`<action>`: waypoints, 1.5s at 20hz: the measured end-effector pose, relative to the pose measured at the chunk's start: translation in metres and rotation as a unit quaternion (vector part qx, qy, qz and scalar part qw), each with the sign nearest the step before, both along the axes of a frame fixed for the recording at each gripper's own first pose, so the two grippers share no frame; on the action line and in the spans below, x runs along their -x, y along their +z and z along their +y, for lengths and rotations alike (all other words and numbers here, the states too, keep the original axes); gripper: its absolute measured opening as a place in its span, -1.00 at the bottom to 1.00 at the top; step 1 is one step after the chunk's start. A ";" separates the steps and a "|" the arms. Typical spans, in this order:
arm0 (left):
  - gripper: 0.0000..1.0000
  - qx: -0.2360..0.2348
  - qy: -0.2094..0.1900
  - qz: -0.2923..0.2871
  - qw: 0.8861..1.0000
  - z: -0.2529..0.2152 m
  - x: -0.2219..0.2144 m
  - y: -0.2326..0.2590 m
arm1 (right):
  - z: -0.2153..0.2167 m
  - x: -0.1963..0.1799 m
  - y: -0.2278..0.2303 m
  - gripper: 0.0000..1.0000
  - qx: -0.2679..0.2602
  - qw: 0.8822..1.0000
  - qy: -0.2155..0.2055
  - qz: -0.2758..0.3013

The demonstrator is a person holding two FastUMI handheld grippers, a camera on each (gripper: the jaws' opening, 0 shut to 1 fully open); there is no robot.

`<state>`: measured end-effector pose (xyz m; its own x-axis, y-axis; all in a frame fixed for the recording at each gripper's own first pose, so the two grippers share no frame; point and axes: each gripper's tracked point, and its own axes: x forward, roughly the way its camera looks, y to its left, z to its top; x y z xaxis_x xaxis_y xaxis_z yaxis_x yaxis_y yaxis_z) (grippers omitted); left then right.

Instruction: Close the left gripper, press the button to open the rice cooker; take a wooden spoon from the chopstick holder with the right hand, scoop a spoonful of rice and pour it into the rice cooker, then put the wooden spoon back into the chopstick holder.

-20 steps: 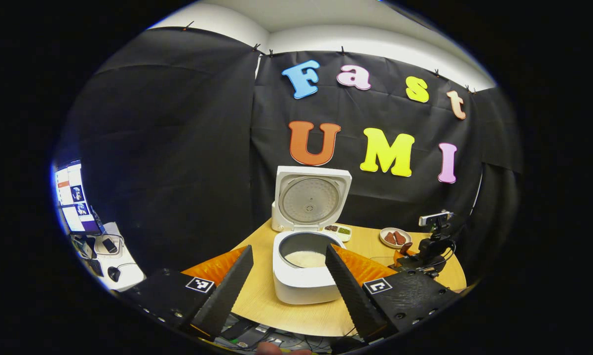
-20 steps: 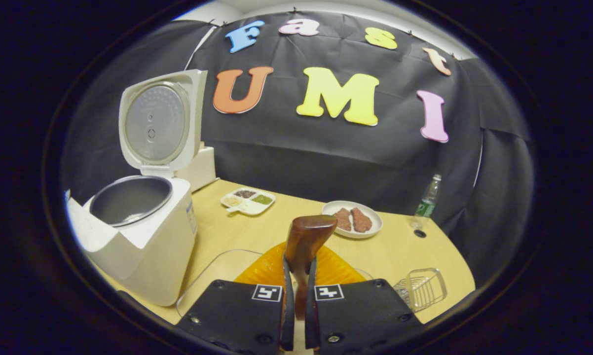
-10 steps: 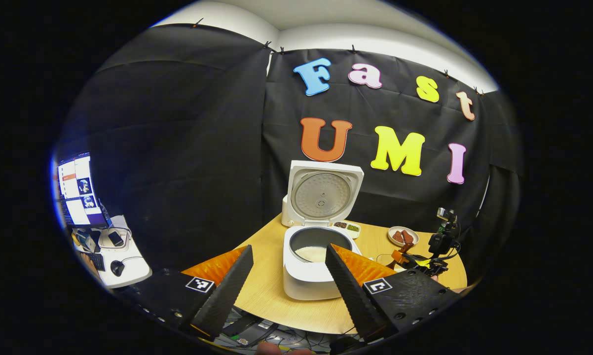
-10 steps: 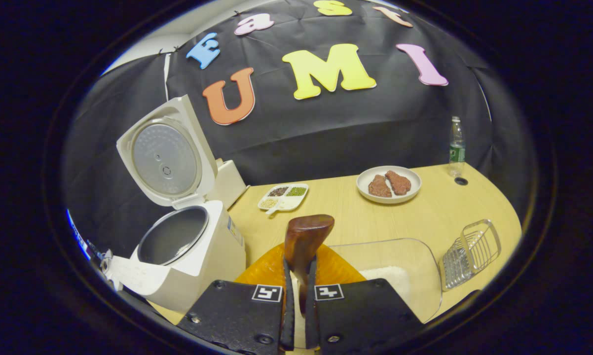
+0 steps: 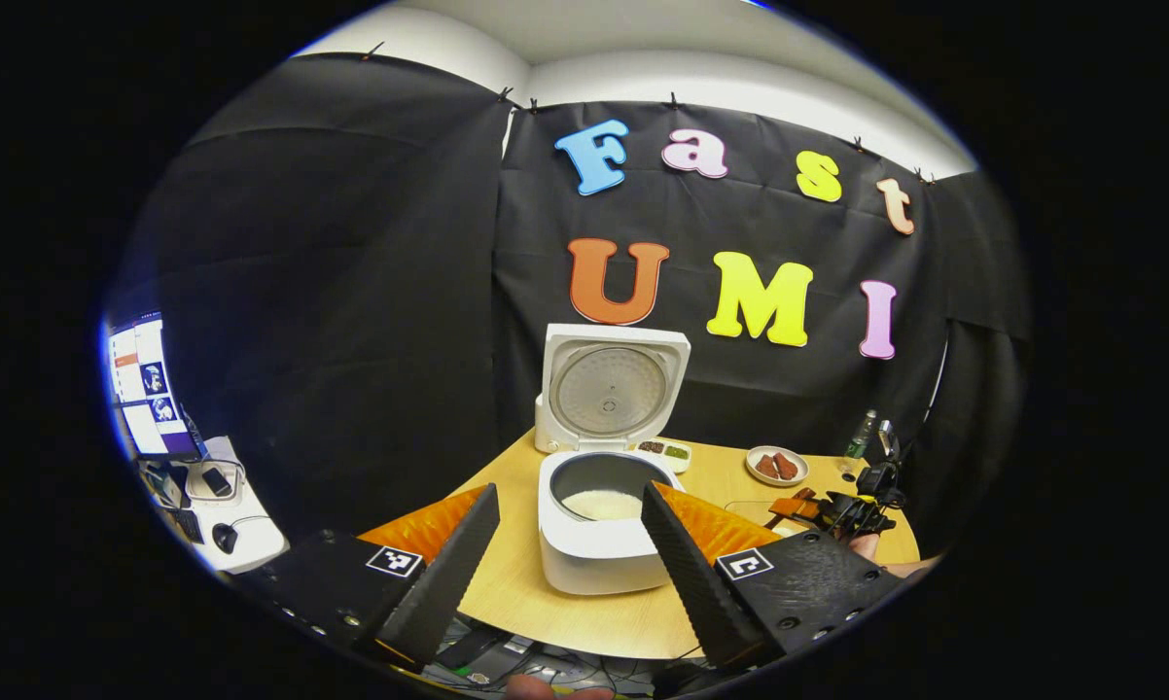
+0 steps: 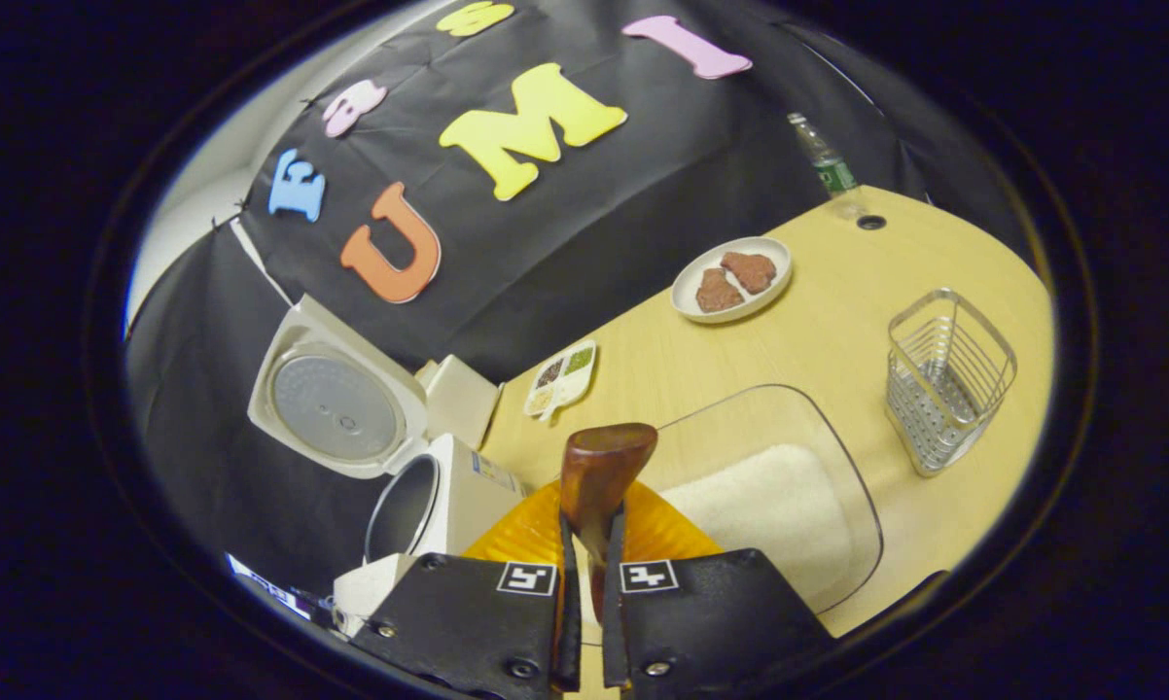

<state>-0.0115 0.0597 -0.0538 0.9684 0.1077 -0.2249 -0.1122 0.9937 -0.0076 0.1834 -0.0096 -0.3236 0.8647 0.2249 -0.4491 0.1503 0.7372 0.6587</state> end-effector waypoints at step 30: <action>0.88 -0.042 -0.030 -0.052 0.997 -0.014 0.021 0.028 | 0.147 -0.085 0.216 -0.75 -0.118 0.977 0.073 -0.162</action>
